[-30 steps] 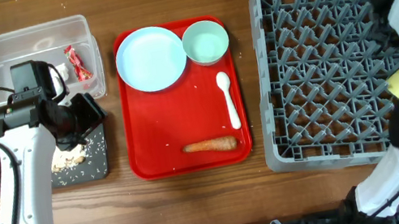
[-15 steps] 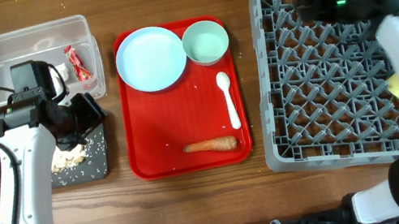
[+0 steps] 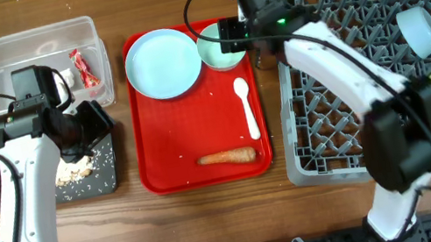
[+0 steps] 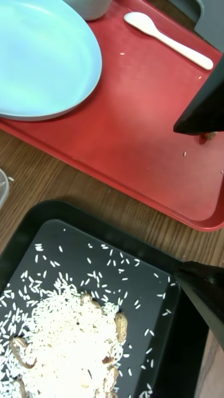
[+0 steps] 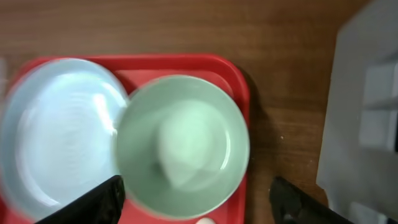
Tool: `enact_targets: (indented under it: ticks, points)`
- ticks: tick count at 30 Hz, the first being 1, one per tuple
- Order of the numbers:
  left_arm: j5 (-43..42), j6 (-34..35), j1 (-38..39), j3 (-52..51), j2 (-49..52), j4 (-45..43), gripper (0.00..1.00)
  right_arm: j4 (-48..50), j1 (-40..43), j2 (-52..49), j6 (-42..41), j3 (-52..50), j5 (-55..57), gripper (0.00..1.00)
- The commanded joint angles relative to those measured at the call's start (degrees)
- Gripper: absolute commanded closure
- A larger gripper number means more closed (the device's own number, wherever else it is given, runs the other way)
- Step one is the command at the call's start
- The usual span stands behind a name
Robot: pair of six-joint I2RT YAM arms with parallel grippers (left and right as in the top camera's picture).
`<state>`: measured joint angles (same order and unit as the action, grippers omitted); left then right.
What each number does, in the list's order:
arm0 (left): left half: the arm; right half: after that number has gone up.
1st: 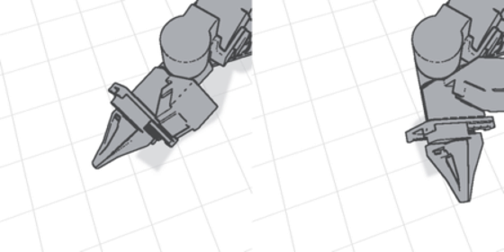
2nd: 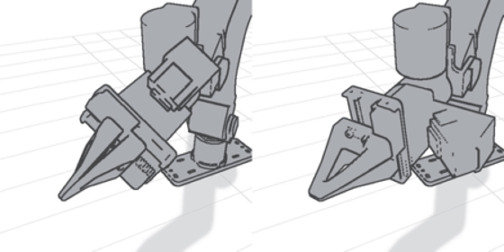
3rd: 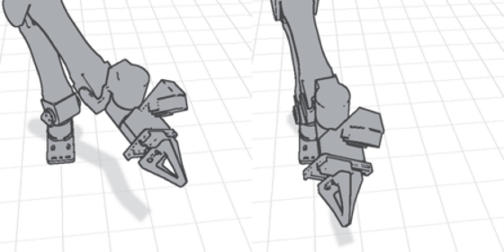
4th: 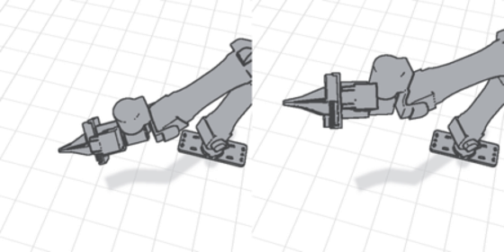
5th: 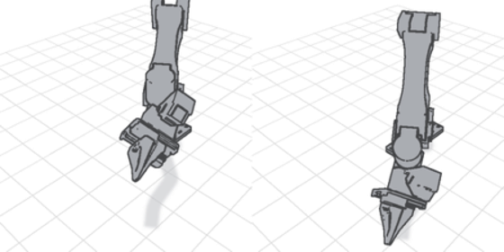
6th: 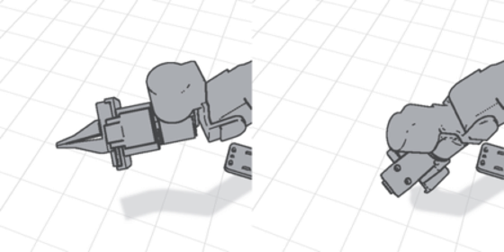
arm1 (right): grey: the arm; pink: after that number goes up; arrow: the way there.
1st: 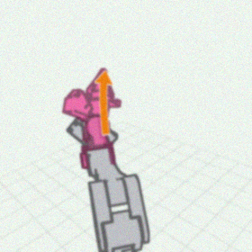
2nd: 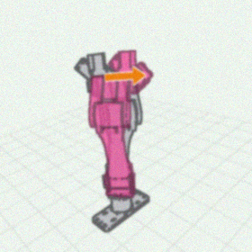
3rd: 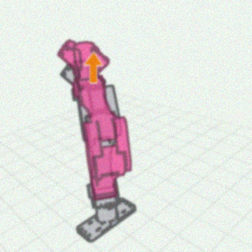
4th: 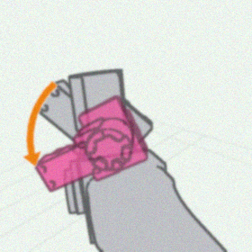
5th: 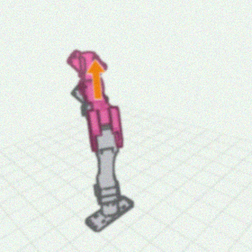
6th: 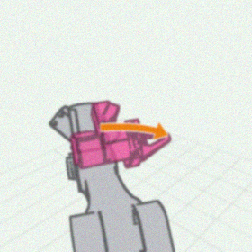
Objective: Sort waste into correct bins and load items into the dishwasher rack
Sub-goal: 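Grasp the green bowl with the right gripper and place it in the rack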
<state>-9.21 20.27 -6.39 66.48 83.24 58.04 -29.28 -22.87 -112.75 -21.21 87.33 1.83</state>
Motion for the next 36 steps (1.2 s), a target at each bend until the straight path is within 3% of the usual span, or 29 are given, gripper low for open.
enact_targets:
  ticks: [1, 3, 8, 11, 14, 17, 22, 32, 36]
  points:
    - [0.28, -0.07, -0.22, 0.26, -0.72, -0.13, 0.33, 0.61, 0.04, -5.25, -4.33, 0.02, 3.34, 0.29]
    - [0.28, -0.07, -0.22, 0.26, -0.72, -0.13, 0.33, 0.72, 0.04, -6.99, -4.42, 0.02, 3.34, 0.35]
    - [0.28, -0.07, -0.22, 0.26, -0.72, -0.13, 0.33, 1.18, 0.04, -8.37, -4.46, 0.02, 3.30, 0.65]
    - [0.28, -0.07, -0.22, 0.26, -0.72, -0.13, 0.34, 0.68, 0.04, -8.46, -4.48, 0.02, 2.86, 0.67]
    - [0.28, -0.07, -0.22, 0.26, -0.72, -0.13, 0.34, -0.52, 0.04, -8.76, -5.99, 0.02, 2.89, 0.77]
    - [0.28, -0.07, -0.22, 0.26, -0.72, -0.07, 0.34, -1.64, 0.04, -8.76, -6.49, 0.02, 2.89, 0.79]
    - [0.11, -0.07, -0.22, 0.26, -0.72, 0.09, 0.34, -2.60, 0.04, -8.76, -7.48, -0.09, 2.89, 0.94]
    - [0.11, -0.07, -0.22, 0.26, -0.72, 0.11, 0.34, -6.21, 0.07, -7.65, -7.28, -0.07, 1.57, 0.96]
    - [0.09, -0.07, -0.22, 0.26, -0.72, 0.13, 0.34, -7.45, 0.07, -1.70, -4.20, -0.02, 3.06, 0.96]
